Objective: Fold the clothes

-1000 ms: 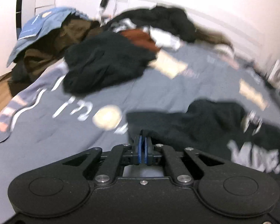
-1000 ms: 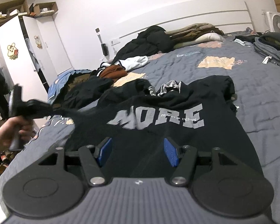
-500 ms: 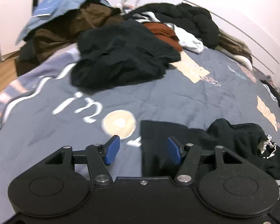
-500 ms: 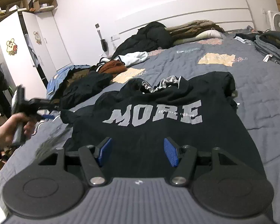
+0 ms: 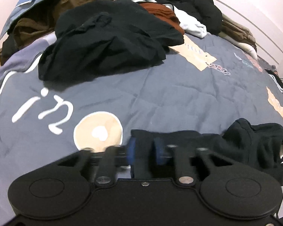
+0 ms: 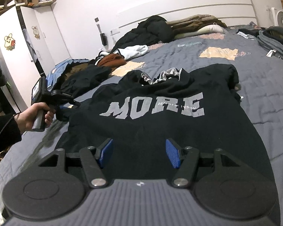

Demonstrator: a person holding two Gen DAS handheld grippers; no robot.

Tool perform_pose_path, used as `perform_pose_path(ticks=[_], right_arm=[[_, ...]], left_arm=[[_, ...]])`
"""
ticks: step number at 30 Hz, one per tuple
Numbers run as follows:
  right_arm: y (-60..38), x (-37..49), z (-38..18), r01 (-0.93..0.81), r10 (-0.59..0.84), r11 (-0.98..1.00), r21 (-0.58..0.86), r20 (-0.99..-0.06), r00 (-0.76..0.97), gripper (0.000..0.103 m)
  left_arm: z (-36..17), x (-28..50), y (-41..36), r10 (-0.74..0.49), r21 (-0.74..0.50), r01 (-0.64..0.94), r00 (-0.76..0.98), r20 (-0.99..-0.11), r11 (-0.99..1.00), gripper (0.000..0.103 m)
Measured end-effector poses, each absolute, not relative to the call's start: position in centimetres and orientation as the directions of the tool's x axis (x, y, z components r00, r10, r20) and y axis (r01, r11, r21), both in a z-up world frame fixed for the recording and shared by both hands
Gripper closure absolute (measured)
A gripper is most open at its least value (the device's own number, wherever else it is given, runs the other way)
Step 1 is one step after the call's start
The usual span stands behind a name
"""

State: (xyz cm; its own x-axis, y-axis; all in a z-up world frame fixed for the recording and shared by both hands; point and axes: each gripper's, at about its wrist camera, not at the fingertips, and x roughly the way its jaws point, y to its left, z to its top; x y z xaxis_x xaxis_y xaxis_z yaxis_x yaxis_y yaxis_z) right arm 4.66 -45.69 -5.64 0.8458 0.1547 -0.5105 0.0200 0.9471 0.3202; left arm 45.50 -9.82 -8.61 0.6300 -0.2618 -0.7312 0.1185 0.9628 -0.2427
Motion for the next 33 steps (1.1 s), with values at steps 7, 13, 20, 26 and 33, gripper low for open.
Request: perform_pose_path(ticks=[7,13,20,26,33], right_arm=[[-45.6,4.6,-5.7,0.014,0.157,0.95,0.312,-0.516,0.842,0.042],[-45.5,4.6,-5.8,0.011,0.155,0.953,0.302,-0.519,0.84,0.042],[-45.4,4.5,-5.6,0.004,0.161,0.953,0.304,-0.513,0.843,0.042],[-45.1,4.3,-5.2,-0.003,0.169,0.949,0.316,-0.499,0.85,0.042],[-44.7,4.2,-4.7,-0.009,0.176,0.946,0.324,-0.488,0.855,0.042]], left_arm=[[-4.2,45.4,-9.5,-0.253,-0.215,0.152,0.759,-0.6,0.965,0.095],[-5.4,45.2,-9.6,-0.207,-0.169,0.126,0.724,-0.658,0.977,0.076],[-6.1,38.4,-4.2,-0.304,-0.414,0.028,0.723,-0.62,0.91,0.049],[-8.0,33.4,-3.4,-0.443,-0.648,-0.036,0.701,-0.559,0.761,0.051],[-11.1,34.7,-7.3,-0.489,-0.72,-0.097,0.672,-0.556,0.687,0.052]])
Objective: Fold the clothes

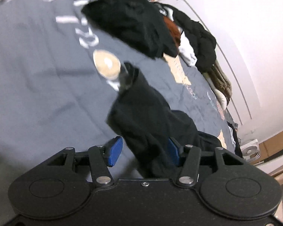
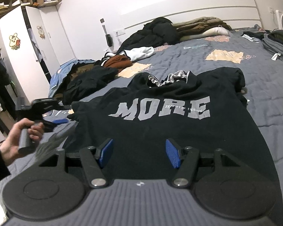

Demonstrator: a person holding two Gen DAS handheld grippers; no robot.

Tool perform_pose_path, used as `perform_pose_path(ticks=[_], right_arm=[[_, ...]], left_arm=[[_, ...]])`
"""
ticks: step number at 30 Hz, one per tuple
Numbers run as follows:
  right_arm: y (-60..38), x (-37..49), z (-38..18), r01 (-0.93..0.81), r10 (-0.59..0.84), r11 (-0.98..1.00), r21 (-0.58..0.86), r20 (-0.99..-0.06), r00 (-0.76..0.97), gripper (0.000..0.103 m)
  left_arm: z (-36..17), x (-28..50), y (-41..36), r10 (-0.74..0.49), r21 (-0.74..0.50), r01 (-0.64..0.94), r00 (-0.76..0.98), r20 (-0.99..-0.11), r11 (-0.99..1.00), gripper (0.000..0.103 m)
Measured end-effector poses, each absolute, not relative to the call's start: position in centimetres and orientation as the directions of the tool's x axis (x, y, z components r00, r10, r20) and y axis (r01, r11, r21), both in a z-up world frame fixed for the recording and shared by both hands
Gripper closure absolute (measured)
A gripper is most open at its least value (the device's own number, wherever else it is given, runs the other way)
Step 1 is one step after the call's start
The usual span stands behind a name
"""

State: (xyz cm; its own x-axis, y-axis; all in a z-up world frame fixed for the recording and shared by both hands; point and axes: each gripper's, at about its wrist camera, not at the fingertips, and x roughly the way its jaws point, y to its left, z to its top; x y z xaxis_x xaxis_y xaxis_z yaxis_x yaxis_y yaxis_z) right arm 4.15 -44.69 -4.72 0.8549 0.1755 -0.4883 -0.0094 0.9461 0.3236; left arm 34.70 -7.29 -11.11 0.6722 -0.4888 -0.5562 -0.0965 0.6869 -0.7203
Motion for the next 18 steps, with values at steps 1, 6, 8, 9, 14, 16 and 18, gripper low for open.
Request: perform_pose_path(ticks=[1,6,8,9,14,16,18], right_arm=[[-44.7,4.2,-4.7,-0.01,0.176,0.946,0.324,-0.488,0.855,0.042],[-45.0,4.5,-5.1,0.001,0.173,0.945,0.327,-0.501,0.848,0.042],[-45.1,4.5,-5.2,0.003,0.172,0.945,0.328,-0.503,0.847,0.042],[-45.1,4.5,-5.1,0.004,0.172,0.944,0.329,-0.503,0.847,0.042],[-45.6,4.2,-4.9,0.003,0.175,0.94,0.342,-0.49,0.854,0.042],[-45.8,4.1,-4.8,0.005,0.172,0.94,0.341,-0.488,0.856,0.042],[-46.0,3.9,-4.7,0.011,0.168,0.939,0.345,-0.484,0.859,0.042]], left_arm=[[-11.5,35.1,-7.7,-0.478,-0.716,-0.107,0.676,-0.561,0.69,0.054],[-11.3,35.8,-8.0,-0.402,-0.676,-0.153,0.702,-0.588,0.721,0.092],[-10.2,35.1,-7.8,-0.381,-0.661,-0.131,0.727,-0.571,0.739,0.093],[-9.2,34.3,-7.6,-0.381,-0.656,-0.1,0.745,-0.548,0.749,0.093],[-8.8,32.6,-5.4,-0.387,-0.649,-0.109,0.724,-0.571,0.753,0.091],[-9.8,32.8,-5.2,-0.383,-0.617,-0.144,0.67,-0.636,0.774,0.087],[-9.4,31.6,-5.2,-0.365,-0.598,-0.15,0.668,-0.648,0.788,0.081]])
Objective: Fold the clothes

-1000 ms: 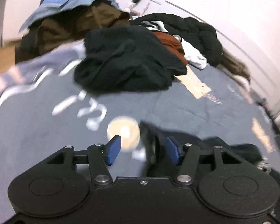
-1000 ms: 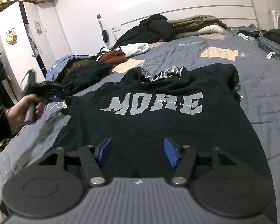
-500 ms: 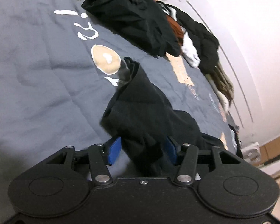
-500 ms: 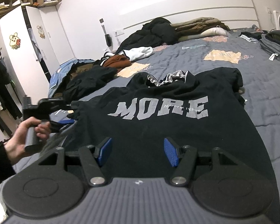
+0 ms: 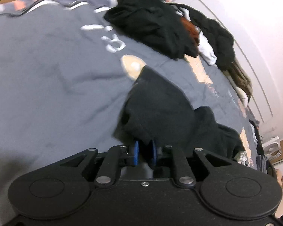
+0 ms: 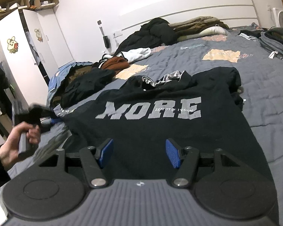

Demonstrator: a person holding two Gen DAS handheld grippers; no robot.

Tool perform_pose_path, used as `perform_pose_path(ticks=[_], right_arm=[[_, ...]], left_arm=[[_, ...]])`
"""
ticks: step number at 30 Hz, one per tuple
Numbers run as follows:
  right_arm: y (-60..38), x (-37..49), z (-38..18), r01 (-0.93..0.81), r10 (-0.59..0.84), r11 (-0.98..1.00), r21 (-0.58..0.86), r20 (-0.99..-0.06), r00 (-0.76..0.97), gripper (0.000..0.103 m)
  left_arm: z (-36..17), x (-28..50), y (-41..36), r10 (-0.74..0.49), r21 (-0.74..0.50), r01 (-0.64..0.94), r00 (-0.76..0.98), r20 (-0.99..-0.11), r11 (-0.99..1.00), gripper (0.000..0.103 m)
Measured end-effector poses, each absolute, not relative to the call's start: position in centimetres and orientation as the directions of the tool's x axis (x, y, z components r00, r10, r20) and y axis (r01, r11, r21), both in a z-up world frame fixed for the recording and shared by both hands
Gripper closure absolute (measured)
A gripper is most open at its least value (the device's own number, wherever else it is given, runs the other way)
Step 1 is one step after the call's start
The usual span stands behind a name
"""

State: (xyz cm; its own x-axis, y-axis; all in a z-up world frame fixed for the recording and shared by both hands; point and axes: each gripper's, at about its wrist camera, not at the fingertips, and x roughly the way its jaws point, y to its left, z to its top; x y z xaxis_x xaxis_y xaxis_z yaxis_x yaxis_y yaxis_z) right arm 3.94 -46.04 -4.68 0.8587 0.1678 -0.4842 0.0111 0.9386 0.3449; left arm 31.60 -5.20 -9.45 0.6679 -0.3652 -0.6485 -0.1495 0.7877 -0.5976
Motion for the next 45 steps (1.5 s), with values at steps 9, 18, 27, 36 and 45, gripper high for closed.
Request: perform_pose_path(ticks=[9,18,27,36,45], right_arm=[[-52.2,3.4,-3.6,0.204,-0.021,0.918,0.341,-0.471,0.882,0.042],[-59.5,6.5,-5.0,0.299,-0.131,0.92,0.253,-0.522,0.843,0.042],[-62.6,12.9,-8.2,0.281,-0.116,0.942,0.184,-0.607,0.786,0.042],[-63.2,17.8,-10.0,0.257,-0.071,0.95,0.178,-0.678,0.731,0.058],[-60.6,16.2,-5.0,0.167,-0.229,0.973,-0.156,-0.629,0.743,0.091]], left_arm=[[-4.1,20.1,-10.4,-0.474,-0.58,0.071,0.66,-0.583,0.812,0.066],[-3.2,15.7,-18.1,-0.608,-0.499,0.357,0.567,-0.557,0.79,0.05],[-3.5,15.9,-19.5,-0.631,-0.485,0.405,0.55,-0.547,0.775,0.05],[-4.1,17.4,-18.3,-0.623,-0.547,0.324,0.558,-0.548,0.772,0.048],[-3.8,17.4,-18.1,-0.616,-0.54,0.324,0.564,-0.55,0.777,0.048]])
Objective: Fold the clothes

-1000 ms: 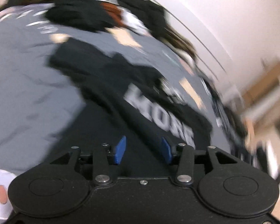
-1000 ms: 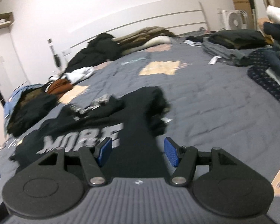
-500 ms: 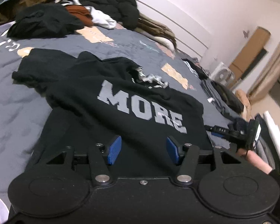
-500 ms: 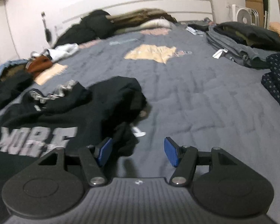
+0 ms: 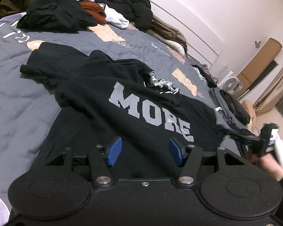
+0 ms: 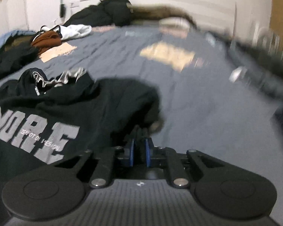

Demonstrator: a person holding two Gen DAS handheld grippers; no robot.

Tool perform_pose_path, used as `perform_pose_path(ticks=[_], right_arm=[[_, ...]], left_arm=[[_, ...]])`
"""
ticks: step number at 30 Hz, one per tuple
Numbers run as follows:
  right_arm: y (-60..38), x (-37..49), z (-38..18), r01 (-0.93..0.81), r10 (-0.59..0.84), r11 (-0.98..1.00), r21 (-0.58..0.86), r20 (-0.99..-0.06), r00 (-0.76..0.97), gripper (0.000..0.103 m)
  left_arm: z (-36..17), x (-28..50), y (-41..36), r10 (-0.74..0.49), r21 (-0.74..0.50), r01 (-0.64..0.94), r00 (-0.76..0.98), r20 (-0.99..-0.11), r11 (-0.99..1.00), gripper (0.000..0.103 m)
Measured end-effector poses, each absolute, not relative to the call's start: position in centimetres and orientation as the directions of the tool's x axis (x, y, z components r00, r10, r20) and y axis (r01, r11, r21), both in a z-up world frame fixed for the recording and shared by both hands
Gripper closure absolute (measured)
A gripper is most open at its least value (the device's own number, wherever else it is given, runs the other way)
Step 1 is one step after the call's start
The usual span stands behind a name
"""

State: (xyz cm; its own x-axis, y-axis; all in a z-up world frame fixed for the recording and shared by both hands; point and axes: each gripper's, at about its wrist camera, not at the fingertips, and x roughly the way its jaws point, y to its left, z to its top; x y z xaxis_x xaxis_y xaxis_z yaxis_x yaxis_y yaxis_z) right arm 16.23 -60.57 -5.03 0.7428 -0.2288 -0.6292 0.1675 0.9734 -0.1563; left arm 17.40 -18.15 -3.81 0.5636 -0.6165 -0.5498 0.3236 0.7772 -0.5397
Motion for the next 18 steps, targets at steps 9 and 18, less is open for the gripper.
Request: perform_pose_path(ticks=[9,18], right_arm=[[-64.0,12.5,-4.6,0.117,-0.334,0.938,-0.327,-0.755,0.565,0.088],[-69.8,11.4,-4.8,0.329,-0.198,0.943,0.053,-0.705,0.681,0.06]], left_arm=[[-4.0,17.0,-18.9,-0.631,-0.525,0.357,0.524,-0.571,0.772,0.048],[-4.6,17.2,-19.4,-0.618,-0.511,0.352,0.514,-0.595,0.784,0.046]])
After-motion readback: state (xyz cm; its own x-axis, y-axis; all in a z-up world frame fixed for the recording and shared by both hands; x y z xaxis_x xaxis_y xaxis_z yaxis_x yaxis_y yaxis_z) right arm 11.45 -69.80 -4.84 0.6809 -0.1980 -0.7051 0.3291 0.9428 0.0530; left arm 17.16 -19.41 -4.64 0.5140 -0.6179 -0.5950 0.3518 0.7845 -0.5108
